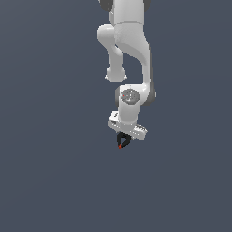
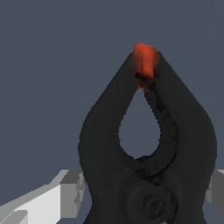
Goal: Pick up the object and move it to a goal position.
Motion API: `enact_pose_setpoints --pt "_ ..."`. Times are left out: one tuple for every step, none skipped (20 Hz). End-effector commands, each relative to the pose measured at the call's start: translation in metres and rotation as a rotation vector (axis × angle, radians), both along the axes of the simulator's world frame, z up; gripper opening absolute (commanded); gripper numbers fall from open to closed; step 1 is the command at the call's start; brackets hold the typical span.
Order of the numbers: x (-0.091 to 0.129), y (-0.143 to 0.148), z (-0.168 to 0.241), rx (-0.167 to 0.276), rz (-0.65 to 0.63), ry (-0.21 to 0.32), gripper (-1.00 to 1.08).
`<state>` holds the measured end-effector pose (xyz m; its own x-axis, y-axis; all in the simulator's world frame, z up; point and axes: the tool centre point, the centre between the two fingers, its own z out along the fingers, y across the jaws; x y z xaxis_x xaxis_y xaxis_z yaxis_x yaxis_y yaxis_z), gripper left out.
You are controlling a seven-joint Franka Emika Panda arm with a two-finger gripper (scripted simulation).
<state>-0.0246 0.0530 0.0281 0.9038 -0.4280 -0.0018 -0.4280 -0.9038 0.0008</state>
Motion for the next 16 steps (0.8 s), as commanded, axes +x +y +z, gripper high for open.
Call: enact_pose_setpoints --pt "-0.003 0.025 0.005 0.001 0.001 -0.002 -1.00" --pt "-0.004 0.036 0.007 0.001 0.001 -0.002 -1.00" --pt "-0.005 0.047 0.009 0.001 0.001 -0.002 -1.00" --pt "-0.007 0.059 0.011 0.000 0.001 -0.002 -1.00" --pt "-0.008 0.071 0.013 0.000 0.001 -0.002 -1.00" --pt "-0.010 0.082 0.015 0.000 0.001 -0.002 -1.00" --pt "-0.011 0.092 0.017 0.000 0.001 -0.002 -1.00" --pt "-0.012 0.101 0.018 0.000 0.001 -0.002 -1.00" --pt "-0.012 0.110 0.020 0.000 0.001 -0.002 -1.00" --pt "-0.013 0.118 0.021 0.000 0.001 -0.002 -1.00" --pt "-0.013 0.125 0.022 0.000 0.001 -0.002 -1.00" --pt "-0.014 0.132 0.024 0.000 0.001 -0.002 -1.00" --pt "-0.014 0.138 0.025 0.000 0.001 -0.002 -1.00" --pt "-0.015 0.143 0.025 0.000 0.001 -0.002 -1.00" --pt "-0.015 0.147 0.026 0.000 0.001 -0.002 -1.00" --pt "-0.015 0.150 0.027 0.000 0.001 -0.002 -1.00"
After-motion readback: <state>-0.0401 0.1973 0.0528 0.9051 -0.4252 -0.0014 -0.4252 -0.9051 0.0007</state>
